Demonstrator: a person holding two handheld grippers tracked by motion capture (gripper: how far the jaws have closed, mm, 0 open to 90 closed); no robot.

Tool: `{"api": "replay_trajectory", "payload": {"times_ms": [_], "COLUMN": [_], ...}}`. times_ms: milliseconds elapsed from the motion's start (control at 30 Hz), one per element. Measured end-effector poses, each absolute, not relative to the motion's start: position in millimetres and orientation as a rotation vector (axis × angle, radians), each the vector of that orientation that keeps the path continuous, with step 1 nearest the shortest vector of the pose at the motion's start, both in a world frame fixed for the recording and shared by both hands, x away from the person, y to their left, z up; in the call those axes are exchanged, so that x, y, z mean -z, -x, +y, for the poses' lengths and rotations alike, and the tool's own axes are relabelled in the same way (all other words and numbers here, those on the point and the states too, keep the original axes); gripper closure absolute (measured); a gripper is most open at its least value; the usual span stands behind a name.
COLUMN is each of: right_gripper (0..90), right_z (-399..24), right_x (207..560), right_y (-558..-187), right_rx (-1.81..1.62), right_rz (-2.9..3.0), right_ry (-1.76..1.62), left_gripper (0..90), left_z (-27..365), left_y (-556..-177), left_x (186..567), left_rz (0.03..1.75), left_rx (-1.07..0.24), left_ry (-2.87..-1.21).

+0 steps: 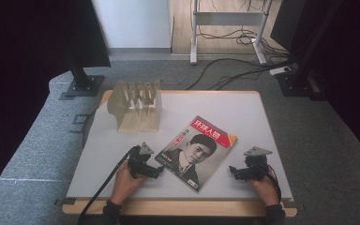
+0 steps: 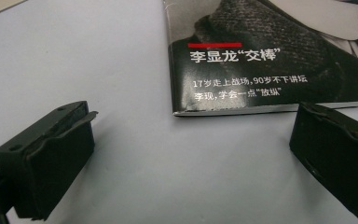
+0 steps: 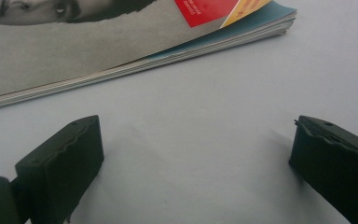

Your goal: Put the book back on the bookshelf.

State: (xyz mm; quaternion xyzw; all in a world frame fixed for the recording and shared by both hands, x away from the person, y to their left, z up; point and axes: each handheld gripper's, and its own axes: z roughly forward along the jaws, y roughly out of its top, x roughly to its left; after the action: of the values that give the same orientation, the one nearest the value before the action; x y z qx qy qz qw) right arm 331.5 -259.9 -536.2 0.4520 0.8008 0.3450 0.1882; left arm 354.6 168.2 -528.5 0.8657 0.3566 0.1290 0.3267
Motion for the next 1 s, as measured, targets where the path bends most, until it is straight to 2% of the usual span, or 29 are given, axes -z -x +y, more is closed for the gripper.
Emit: {"api": "replay_trajectory", "payload": {"times_ms": [600,633,700,833,1000], "right_gripper": [3.8,8.8,11.0,10.1,1.9], "right_z": [-260.2,-261.3,-262.1,-262.3,-260.2], "right_x": [535.2,533.8,531.8,527.0,519.6], "right_y": [-331.0,-331.0,-331.6,-332.9,-339.3], "right_rx": [-0.977,-0.982,-0.995,-1.012,-1.026], "right_rz": [2.249,2.251,2.258,2.257,2.258], "right_ry": [-1.268,-1.260,-1.257,-1.239,-1.217], "left_gripper": [0.0,0.0,0.0,0.0,0.0], "left_z": [169.9,170.4,171.5,175.1,174.0], "left_y": [-354.5,-354.3,-354.6,-357.8,-363.6], "left_x": [527.3,526.7,525.4,518.4,508.5], "left_rz": [0.914,0.908,0.900,0.903,0.890], "left_rx": [-0.322,-0.317,-0.303,-0.280,-0.280], "left_ry": [-2.282,-2.289,-2.294,-2.252,-2.236]}}
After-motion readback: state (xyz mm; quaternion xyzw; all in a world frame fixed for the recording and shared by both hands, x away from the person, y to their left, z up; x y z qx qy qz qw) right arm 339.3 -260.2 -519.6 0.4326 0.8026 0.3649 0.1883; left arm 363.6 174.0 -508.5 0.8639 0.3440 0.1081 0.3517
